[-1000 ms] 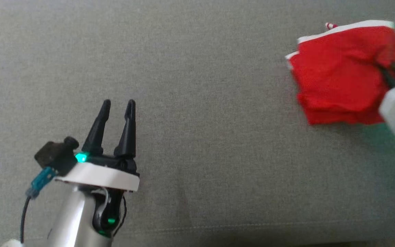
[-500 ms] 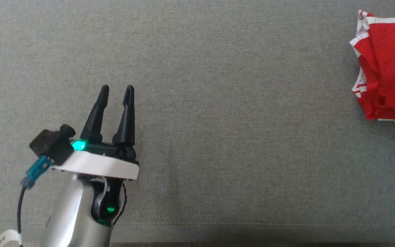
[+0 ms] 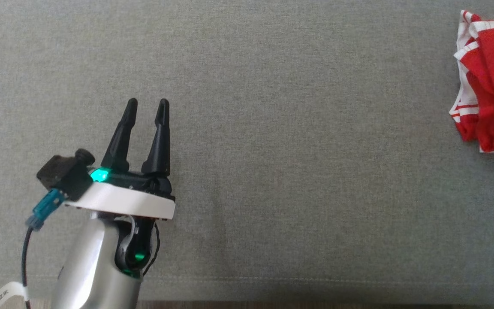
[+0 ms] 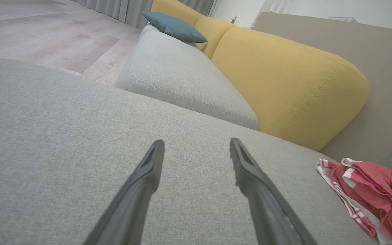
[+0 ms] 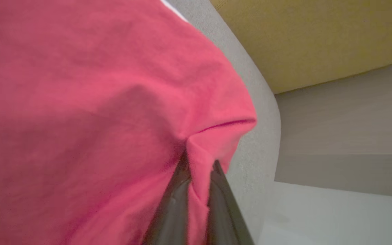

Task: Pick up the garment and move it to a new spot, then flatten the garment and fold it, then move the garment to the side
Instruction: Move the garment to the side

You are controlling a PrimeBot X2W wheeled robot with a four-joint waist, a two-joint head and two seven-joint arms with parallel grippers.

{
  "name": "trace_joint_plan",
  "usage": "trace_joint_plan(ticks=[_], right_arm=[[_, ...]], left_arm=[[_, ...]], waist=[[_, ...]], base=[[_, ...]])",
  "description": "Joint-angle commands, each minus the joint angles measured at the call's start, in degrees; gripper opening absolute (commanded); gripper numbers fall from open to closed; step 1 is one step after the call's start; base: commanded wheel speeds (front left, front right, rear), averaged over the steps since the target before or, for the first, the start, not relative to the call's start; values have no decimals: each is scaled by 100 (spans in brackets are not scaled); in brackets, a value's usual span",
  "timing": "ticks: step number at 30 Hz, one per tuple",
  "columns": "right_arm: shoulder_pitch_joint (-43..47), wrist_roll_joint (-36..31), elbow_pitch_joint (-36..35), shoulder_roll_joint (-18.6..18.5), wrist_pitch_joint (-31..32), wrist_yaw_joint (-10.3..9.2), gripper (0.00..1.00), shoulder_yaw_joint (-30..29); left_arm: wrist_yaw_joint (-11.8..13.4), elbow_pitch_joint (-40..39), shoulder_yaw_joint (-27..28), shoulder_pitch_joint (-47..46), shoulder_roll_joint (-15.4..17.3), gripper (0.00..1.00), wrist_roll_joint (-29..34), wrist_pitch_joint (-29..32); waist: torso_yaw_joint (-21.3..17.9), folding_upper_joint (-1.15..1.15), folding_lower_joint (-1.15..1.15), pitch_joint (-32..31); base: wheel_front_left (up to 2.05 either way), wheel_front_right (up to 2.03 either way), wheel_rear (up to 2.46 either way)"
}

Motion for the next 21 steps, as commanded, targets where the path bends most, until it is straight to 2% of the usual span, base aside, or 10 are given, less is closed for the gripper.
trace_joint_plan(ticks=[1, 2, 3, 10, 15, 21], right_arm=[[148, -33, -110, -137, 19, -4, 7, -143], [186, -46, -110, -54, 21, -4, 80, -253], [223, -48, -102, 40, 21, -4, 100, -368], [258, -405, -280, 371, -43, -4, 100, -537], [140, -483, -394, 824, -255, -4, 100, -697], [85, -268, -428, 1886, -1177, -4, 100, -1037]], left_arm=[[-35, -180, 131, -110, 34, 100, -7, -44], [-35, -171, 132, -106, 35, 100, -4, -44], [-35, -161, 134, -102, 38, 100, -1, -44], [-35, -108, 155, -80, 49, 100, 25, -44], [-35, -83, 201, -15, 52, 100, 45, -44], [-35, -92, 372, 170, 58, 100, 104, -44]], waist=[[-11, 0, 0, -12], [-20, 0, 0, -27], [-30, 0, 0, -48], [-107, 0, 0, -231], [-154, 0, 0, -493], [-238, 0, 0, -929]], base=[[0, 0, 0], [0, 0, 0], [0, 0, 0], [0, 0, 0], [0, 0, 0], [0, 0, 0]])
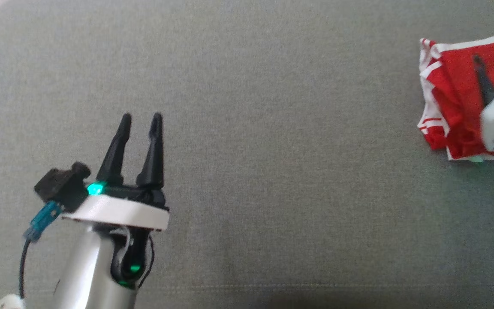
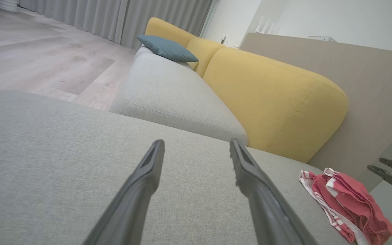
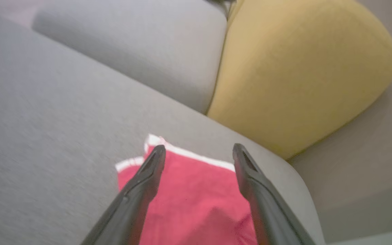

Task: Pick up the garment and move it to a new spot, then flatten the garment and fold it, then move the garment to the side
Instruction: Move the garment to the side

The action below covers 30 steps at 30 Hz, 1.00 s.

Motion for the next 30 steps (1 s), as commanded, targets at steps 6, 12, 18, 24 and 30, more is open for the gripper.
trace_joint_plan(ticks=[6, 12, 18, 24, 30], right_arm=[[170, 159, -136, 1224, -1177, -3, 100, -466], [786, 294, -170, 2207, -1798, -3, 100, -626], [1628, 322, -255, 2622, -2584, -3, 100, -609], [2324, 722, -273, 2658, -3087, -3, 100, -389], [2545, 679, -229, 2659, -3177, -3, 100, -279]], left_arm=[[-35, -203, 375, 174, 64, 100, 135, -43], [-35, -184, 454, 435, 66, 100, 176, -43], [-35, -157, 502, 763, 53, 100, 227, -43], [-35, -92, 583, 1086, 28, 100, 318, -43], [-35, -62, 670, 1181, 22, 100, 417, -43]], waist=[[-83, 0, 0, -560], [-118, 0, 0, -892], [-176, 0, 0, -1199], [-261, 0, 0, -1396], [-308, 0, 0, -1423]], base=[[0, 0, 0], [0, 0, 0], [0, 0, 0], [0, 0, 0], [0, 0, 0]])
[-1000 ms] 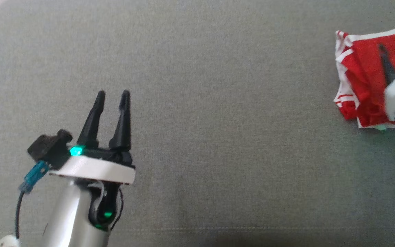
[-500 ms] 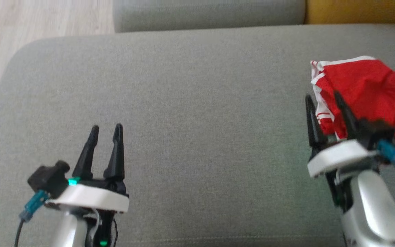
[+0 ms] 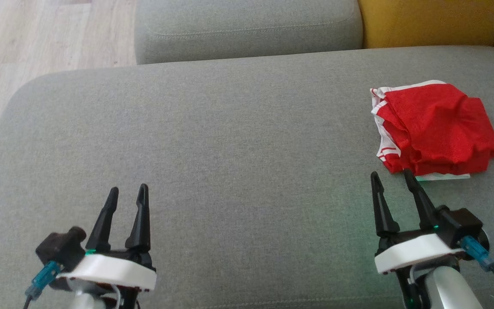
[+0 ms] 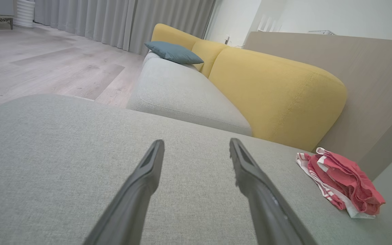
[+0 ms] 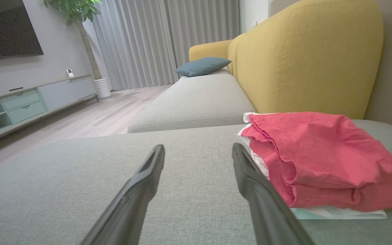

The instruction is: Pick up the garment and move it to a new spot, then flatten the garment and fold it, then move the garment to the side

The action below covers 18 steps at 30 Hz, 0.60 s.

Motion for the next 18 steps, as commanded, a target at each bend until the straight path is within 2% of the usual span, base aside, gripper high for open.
trace_joint_plan(ticks=[1, 7, 12, 15, 16, 18], right_arm=[[-158, 21, -174, -1, -82, -3, 100, 139], [-169, 64, -237, 0, -96, -3, 100, 183], [-162, 132, -367, 0, -98, -3, 100, 176], [-141, 167, -400, 0, -98, -3, 100, 184], [-137, 175, -407, 0, -98, -3, 100, 186], [-133, 186, -419, 0, -99, -3, 100, 187]], left_arm=[[-35, -206, 223, -179, 14, 100, 54, -35], [-2, -302, 375, -186, 14, 100, 249, -35], [170, -285, 476, -132, 13, 100, 366, -35], [194, -311, 494, -108, 13, 93, 381, -35], [201, -323, 502, -100, 13, 100, 360, -35], [212, -334, 520, -94, 13, 100, 266, -35]], waist=[[-6, 0, 0, 0], [-19, 0, 0, 13], [-31, 0, 0, 18], [-42, 0, 0, 12], [-47, 0, 0, 9], [-54, 0, 0, 6]], base=[[0, 0, 0], [0, 0, 0], [0, 0, 0], [0, 0, 0], [0, 0, 0], [0, 0, 0]])
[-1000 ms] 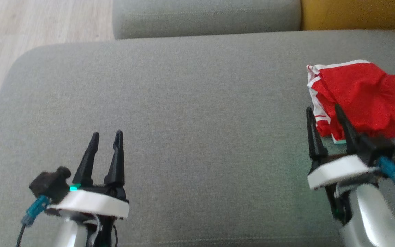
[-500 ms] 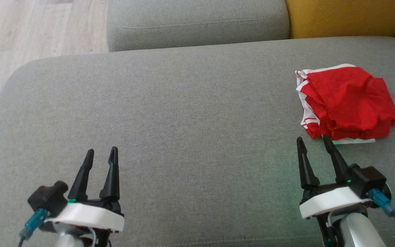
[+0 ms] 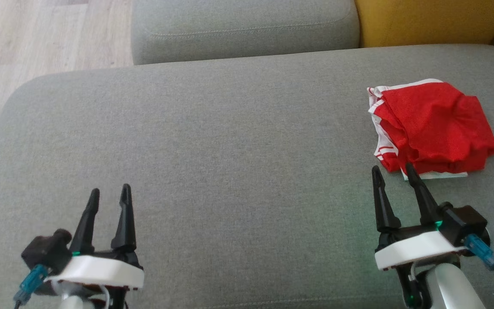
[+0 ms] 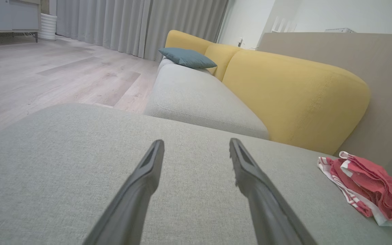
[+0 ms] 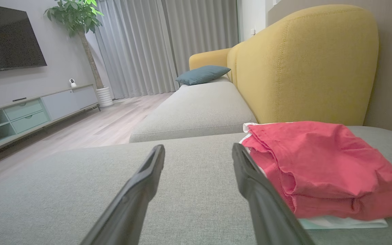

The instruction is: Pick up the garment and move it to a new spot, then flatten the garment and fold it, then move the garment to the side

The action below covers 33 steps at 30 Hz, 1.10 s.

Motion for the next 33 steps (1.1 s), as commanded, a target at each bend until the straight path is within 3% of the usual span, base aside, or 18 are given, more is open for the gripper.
trace_joint_plan(ticks=[1, 19, 20, 24, 33], right_arm=[[-130, 55, -222, -3, -78, -3, 100, 156], [-132, 56, -242, -3, -78, -3, 100, 174], [3, 49, -16, 3, 2, 0, 0, 9], [125, 100, 276, 8, 17, 0, 0, 7], [103, 731, 241, -28, 132, 0, 0, -37]], left_arm=[[10, -252, 200, -181, 16, 100, -18, -35], [-91, -397, 235, -101, 16, 100, -175, -35], [-85, -197, 33, 8, -2, 0, -172, 0], [-86, 146, 28, 87, -12, 0, -217, 15], [-96, 179, 96, 18, -9, 0, -733, 167]], waist=[[-4, 0, 0, -2], [-36, 0, 0, -6], [-36, 0, 0, -5], [-36, 0, 0, -5], [-26, 0, 0, -6]], base=[[0, 0, 0], [0, 0, 0], [0, 0, 0], [0, 0, 0], [0, 0, 0]])
